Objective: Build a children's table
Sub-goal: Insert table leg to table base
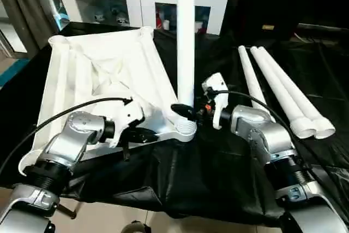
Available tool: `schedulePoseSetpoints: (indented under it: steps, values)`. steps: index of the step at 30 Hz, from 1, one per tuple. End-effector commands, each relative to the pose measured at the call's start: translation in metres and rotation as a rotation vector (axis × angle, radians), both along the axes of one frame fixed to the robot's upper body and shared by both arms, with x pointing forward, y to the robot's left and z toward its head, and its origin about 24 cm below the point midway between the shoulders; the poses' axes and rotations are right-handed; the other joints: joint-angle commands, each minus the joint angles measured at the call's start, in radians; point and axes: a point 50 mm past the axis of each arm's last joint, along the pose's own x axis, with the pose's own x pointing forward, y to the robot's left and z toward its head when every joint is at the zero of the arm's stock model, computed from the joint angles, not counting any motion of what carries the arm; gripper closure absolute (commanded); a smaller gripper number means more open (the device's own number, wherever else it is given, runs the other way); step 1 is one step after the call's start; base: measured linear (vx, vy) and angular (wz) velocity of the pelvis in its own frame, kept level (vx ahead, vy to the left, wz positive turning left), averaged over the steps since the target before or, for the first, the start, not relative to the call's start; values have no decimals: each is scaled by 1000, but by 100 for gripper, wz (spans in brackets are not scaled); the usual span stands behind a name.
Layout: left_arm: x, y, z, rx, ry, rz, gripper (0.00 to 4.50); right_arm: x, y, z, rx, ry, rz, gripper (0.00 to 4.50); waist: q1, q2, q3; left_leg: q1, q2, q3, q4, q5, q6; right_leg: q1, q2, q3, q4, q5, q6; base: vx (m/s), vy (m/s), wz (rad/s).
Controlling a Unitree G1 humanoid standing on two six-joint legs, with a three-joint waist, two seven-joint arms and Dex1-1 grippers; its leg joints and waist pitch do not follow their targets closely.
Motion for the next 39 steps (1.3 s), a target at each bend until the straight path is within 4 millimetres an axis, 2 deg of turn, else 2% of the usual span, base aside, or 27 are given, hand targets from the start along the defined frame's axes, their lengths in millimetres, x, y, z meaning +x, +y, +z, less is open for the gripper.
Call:
schedulePoseSetpoints:
  steps: [1,3,4,5,8,9,10,11,14,15,16,17,18,19,20,21,22,25,31,39]
  values:
    - [0,-10,7,-35,-26,-37,450,-4,-7,-22,12,93,-49,262,-1,18,-85,32,65,-31,-74,-206,-33,31,-93,48,-63,-53,-259,0,0,0]
    - [0,-9,7,-35,-26,-35,450,-5,-9,-26,19,102,-66,262,0,16,-85,33,66,-31,-75,-208,-32,31,-92,47,-62,-45,-262,0,0,0]
    - [1,-9,7,-34,-27,-34,450,-6,-12,-30,22,110,-86,262,-1,23,-84,31,65,-30,-75,-216,-35,30,-91,47,-64,-43,-262,0,0,0]
    - [1,-9,7,-34,-27,-34,450,-6,-12,-30,22,110,-86,262,-1,21,-84,32,65,-31,-75,-220,-36,31,-91,47,-64,-45,-263,0,0,0]
    - [5,-8,9,-28,-40,-21,450,-10,-20,-44,49,140,-138,262,2,31,-83,33,64,-33,-76,-248,-44,31,-93,47,-66,-64,-265,0,0,0]
    - [5,-8,9,-28,-40,-21,450,-10,-20,-44,49,140,-138,262,4,29,-83,34,66,-33,-77,-256,-46,31,-94,47,-67,-68,-265,0,0,0]
    - [7,-8,10,-30,-49,-10,450,-13,-21,-49,62,147,-144,262,5,37,-82,35,66,-35,-78,-268,-49,30,-92,46,-67,-68,-265,0,0,0]
    - [7,-8,10,-31,-51,-7,450,-14,-21,-50,65,148,-144,262,5,33,-82,36,66,-34,-79,-277,-48,29,-91,46,-67,-70,-264,0,0,0]
    - [10,-8,11,-36,-61,12,450,-21,-23,-59,78,153,-163,263,7,39,-81,33,64,-36,-80,-290,-44,30,-93,47,-70,-94,-259,0,0,0]
    - [10,-8,11,-36,-61,12,450,-21,-23,-59,78,153,-163,263,7,36,-81,34,64,-35,-80,-291,-41,30,-94,48,-73,-110,-255,0,0,0]
    - [11,-9,11,-35,-62,13,450,-23,-25,-62,90,158,-183,263,8,44,-80,34,65,-37,-81,-294,-40,28,-95,48,-74,-125,-252,0,0,0]
    - [11,-9,11,-35,-62,13,450,-25,-26,-65,95,160,-197,263,7,42,-81,34,66,-37,-82,-301,-41,28,-94,48,-76,-135,-248,0,0,0]
    - [11,-9,11,-34,-62,13,450,-26,-27,-66,94,159,-207,263,9,53,-82,35,66,-38,-81,-307,-45,27,-95,48,-74,-135,-248,0,0,0]
    - [11,-9,11,-34,-62,13,450,-26,-27,-66,94,159,-207,263,6,47,-81,35,66,-38,-84,-317,-46,27,-92,47,-76,-142,-246,0,0,0]
    - [11,-9,11,-34,-61,12,450,-26,-28,-67,86,155,-212,263,7,51,-80,35,66,-39,-84,-321,-47,26,-92,47,-76,-145,-246,0,0,0]
    - [11,-9,11,-34,-61,12,450,-26,-28,-67,86,155,-212,263,6,50,-80,36,66,-39,-85,-333,-50,25,-92,47,-78,-153,-244,0,0,0]
    - [11,-10,10,-28,-61,8,450,-30,-27,-68,46,122,-194,263,7,55,-79,36,66,-40,-86,-340,-53,23,-91,47,-79,-156,-241,0,0,0]
    - [13,-11,10,-25,-68,10,450,-36,-20,-64,-16,58,-128,263,6,51,-77,36,66,-40,-89,-349,-56,22,-90,48,-79,-158,-230,0,0,0]
    - [14,-12,9,-27,-71,20,450,-37,-14,-58,1,32,-131,263,6,52,-70,40,67,-43,-93,-400,-60,15,-96,53,-92,-262,-214,0,0,0]
    - [15,-11,8,-20,-74,20,450,-41,-12,-60,-37,26,-104,263,5,52,-64,39,70,-46,-99,-430,-67,10,-98,56,-99,-316,-195,0,0,0]
